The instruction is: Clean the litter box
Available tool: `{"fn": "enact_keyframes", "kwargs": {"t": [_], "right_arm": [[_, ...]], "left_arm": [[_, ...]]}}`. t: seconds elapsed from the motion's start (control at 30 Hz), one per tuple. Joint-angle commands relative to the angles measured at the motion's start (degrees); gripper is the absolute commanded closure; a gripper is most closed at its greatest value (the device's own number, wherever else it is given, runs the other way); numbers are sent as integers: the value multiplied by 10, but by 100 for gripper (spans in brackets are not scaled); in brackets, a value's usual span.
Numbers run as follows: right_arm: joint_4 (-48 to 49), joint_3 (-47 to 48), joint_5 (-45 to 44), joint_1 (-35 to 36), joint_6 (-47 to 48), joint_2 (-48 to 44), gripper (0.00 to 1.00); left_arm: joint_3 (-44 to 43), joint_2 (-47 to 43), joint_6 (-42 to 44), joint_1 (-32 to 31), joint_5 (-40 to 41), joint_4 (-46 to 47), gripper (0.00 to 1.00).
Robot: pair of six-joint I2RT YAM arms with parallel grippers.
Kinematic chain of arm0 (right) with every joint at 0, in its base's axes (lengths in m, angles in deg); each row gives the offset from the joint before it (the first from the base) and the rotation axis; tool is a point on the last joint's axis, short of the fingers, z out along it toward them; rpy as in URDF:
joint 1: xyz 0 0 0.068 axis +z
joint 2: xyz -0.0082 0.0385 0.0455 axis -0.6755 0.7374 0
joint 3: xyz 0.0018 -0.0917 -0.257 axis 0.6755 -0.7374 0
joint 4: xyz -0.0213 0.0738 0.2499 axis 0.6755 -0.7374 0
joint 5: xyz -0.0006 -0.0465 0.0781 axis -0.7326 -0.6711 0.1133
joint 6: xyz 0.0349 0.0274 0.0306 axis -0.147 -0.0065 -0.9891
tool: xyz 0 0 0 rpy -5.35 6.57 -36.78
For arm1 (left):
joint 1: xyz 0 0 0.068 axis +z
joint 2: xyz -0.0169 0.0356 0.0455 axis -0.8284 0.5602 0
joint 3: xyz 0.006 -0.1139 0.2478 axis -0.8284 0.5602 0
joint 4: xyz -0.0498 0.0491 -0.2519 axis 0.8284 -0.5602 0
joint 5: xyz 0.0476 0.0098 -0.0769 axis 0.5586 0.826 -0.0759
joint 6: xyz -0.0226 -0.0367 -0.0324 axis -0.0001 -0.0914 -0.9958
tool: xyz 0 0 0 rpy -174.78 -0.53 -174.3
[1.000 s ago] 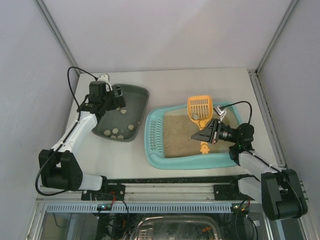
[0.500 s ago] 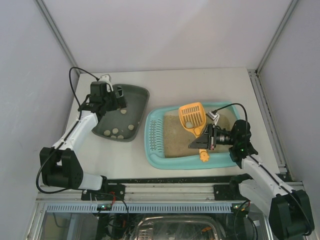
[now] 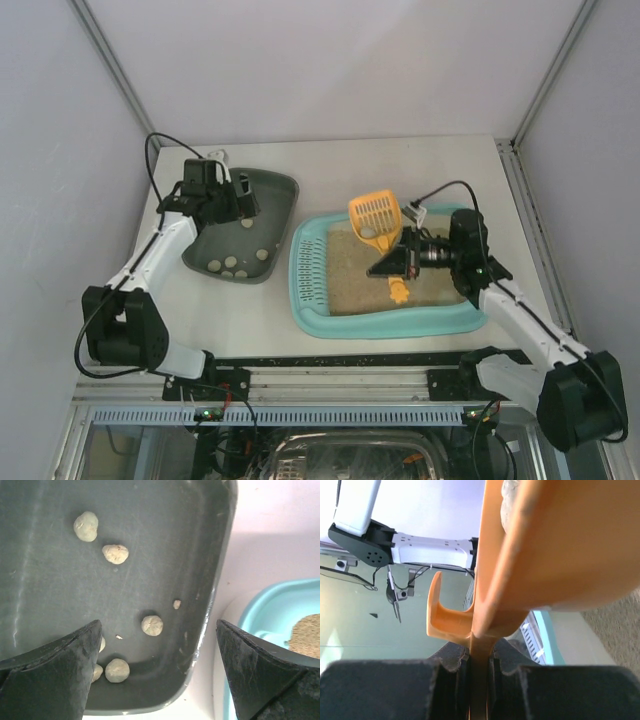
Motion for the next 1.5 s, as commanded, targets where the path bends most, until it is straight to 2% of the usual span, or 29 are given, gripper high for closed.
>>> {"fn": "enact_keyframes", "kwargs": {"t": [0.0,0.17,0.27,0.43,0.6,0.67,0.77,0.97,1.07,1.3,1.4,1.47], "right_arm": [[-102,150,-49,49,56,69,100],[-247,347,-64,122,137,215,100],[-297,456,-51,159,173,307,100],[-318,577,-1,174,174,441,100],[-220,631,14,175,81,523,100],[-225,677,8,183,71,561,100],[-284,774,-17,206,84,624,100],[-547,989,-151,255,199,739,100],[-651,1056,-233,275,245,771,100],[-748,1071,-507,334,320,762,100],[-758,1073,-654,384,397,763,100],[-765,1073,-735,401,413,772,100]], "left_arm": [[-110,-12,-24,13,-37,-39,0],[-161,-49,-1,45,9,-19,0],[-181,-54,-1,86,4,-20,0],[-194,-51,-33,177,-45,-38,0],[-165,-84,-33,234,-49,-39,0],[-146,-99,-34,253,-53,-40,0],[-131,-112,-18,267,-51,-49,0],[-111,-135,52,267,-36,-38,0],[-100,-146,65,267,-28,-29,0],[-86,-136,22,267,-32,-19,0],[-75,-132,13,268,-32,-6,0],[-71,-129,10,267,-23,1,0]]}}
